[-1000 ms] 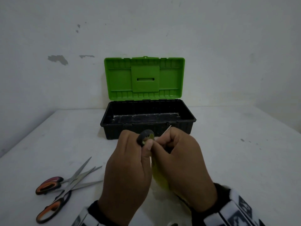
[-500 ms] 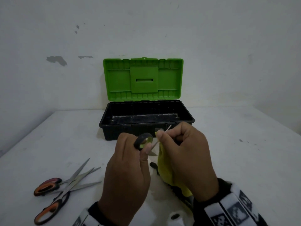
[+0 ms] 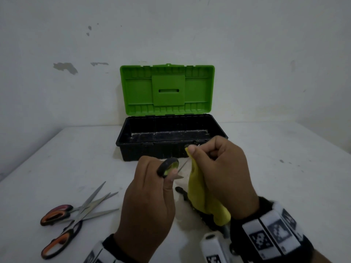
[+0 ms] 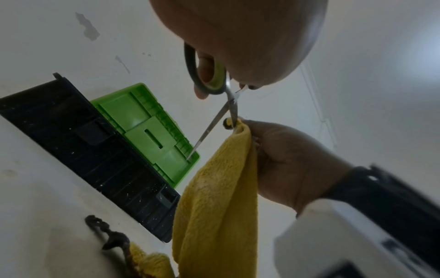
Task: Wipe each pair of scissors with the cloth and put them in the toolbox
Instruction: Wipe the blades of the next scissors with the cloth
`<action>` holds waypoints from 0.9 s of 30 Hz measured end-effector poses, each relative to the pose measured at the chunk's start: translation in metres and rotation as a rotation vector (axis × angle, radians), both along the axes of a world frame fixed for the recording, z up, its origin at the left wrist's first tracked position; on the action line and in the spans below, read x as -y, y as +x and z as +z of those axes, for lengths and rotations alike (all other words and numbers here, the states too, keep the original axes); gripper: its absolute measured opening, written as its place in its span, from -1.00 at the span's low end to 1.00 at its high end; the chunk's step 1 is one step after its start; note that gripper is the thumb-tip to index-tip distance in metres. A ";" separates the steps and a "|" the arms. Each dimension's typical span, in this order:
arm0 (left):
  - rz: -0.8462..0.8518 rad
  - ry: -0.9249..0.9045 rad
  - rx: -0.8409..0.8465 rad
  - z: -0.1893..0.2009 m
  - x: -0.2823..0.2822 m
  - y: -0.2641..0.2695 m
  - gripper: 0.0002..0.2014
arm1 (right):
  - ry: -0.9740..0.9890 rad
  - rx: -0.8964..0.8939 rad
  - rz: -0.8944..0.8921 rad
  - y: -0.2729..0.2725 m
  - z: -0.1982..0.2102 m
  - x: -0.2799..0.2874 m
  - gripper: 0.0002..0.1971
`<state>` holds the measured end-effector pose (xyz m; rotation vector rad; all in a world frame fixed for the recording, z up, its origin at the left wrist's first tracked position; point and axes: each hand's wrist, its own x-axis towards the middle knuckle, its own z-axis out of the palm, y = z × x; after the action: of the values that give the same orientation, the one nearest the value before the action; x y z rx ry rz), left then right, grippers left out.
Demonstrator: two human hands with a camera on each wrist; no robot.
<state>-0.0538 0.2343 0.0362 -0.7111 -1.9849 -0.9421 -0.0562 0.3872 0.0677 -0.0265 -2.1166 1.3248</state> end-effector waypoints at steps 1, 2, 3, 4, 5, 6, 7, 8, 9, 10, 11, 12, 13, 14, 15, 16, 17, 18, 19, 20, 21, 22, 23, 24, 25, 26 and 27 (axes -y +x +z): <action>-0.002 0.004 0.009 0.000 0.000 0.000 -0.48 | -0.006 0.001 -0.025 -0.005 0.001 -0.005 -0.77; -0.001 0.018 0.022 0.001 -0.001 0.001 -0.52 | -0.012 -0.003 -0.051 -0.010 0.001 -0.010 -0.76; 0.003 0.046 0.043 0.002 -0.001 0.001 -0.57 | -0.021 -0.012 -0.079 -0.014 0.002 -0.015 -0.75; 0.014 0.088 0.069 0.005 0.000 0.001 -0.65 | -0.033 -0.025 -0.111 -0.017 0.002 -0.020 -0.75; 0.038 0.138 0.099 0.007 0.001 0.000 -0.72 | -0.052 -0.041 -0.136 -0.017 0.002 -0.024 -0.74; 0.062 0.189 0.140 0.009 0.004 -0.003 -0.74 | -0.073 -0.057 -0.143 -0.016 0.003 -0.028 -0.75; 0.076 0.253 0.213 0.012 0.006 -0.005 -0.71 | -0.088 -0.073 -0.131 -0.014 0.004 -0.029 -0.76; 0.072 0.331 0.325 0.014 0.008 -0.007 -0.66 | -0.091 -0.085 -0.103 -0.010 0.004 -0.028 -0.79; 0.046 0.420 0.453 0.017 0.009 -0.007 -0.62 | -0.091 -0.090 -0.065 -0.006 0.004 -0.024 -0.82; 0.019 0.503 0.569 0.020 0.011 -0.008 -0.61 | -0.094 -0.092 -0.018 -0.002 0.004 -0.019 -0.84; -0.002 0.570 0.655 0.021 0.011 -0.009 -0.60 | -0.094 -0.095 0.031 0.001 0.002 -0.013 -0.86; -0.019 0.620 0.719 0.023 0.011 -0.010 -0.61 | -0.080 -0.099 0.071 0.004 0.000 -0.007 -0.86; -0.041 0.657 0.768 0.025 0.011 -0.010 -0.62 | -0.052 -0.099 0.105 0.006 -0.003 -0.002 -0.86; -0.065 0.685 0.803 0.026 0.010 -0.010 -0.62 | -0.015 -0.093 0.138 0.008 -0.006 0.002 -0.87; -0.085 0.705 0.826 0.027 0.009 -0.009 -0.62 | 0.018 -0.081 0.175 0.009 -0.008 0.006 -0.88; -0.099 0.721 0.844 0.027 0.009 -0.009 -0.62 | 0.042 -0.066 0.212 0.011 -0.009 0.009 -0.90; -0.108 0.734 0.862 0.027 0.008 -0.008 -0.62 | 0.059 -0.055 0.242 0.012 -0.011 0.011 -0.92; -0.111 0.743 0.877 0.028 0.008 -0.008 -0.61 | 0.074 -0.051 0.267 0.012 -0.012 0.014 -0.93; -0.114 0.751 0.893 0.027 0.009 -0.008 -0.61 | 0.089 -0.050 0.285 0.013 -0.012 0.017 -0.93; -0.121 0.759 0.909 0.027 0.009 -0.008 -0.61 | 0.092 -0.044 0.295 0.012 -0.013 0.019 -0.91; -0.128 0.762 0.925 0.027 0.010 -0.008 -0.60 | 0.075 -0.026 0.294 0.012 -0.014 0.020 -0.89; -0.132 0.762 0.939 0.026 0.010 -0.009 -0.58 | 0.040 0.004 0.287 0.012 -0.014 0.021 -0.87; -0.134 0.770 0.957 0.026 0.011 -0.009 -0.56 | 0.010 0.039 0.279 0.012 -0.014 0.022 -0.84; -0.136 0.786 0.975 0.025 0.011 -0.009 -0.56 | -0.003 0.070 0.274 0.013 -0.014 0.022 -0.83; -0.143 0.799 0.992 0.026 0.011 -0.008 -0.57 | 0.003 0.093 0.273 0.014 -0.013 0.023 -0.83; -0.147 0.799 1.007 0.026 0.011 -0.008 -0.59 | 0.012 0.104 0.274 0.015 -0.011 0.024 -0.84; -0.152 0.791 1.019 0.026 0.010 -0.007 -0.60 | 0.015 0.105 0.274 0.017 -0.009 0.024 -0.85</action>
<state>-0.0606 0.2239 0.0620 0.1428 -2.0408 -2.3146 -0.0395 0.3631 0.0587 0.2119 -2.2802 1.4925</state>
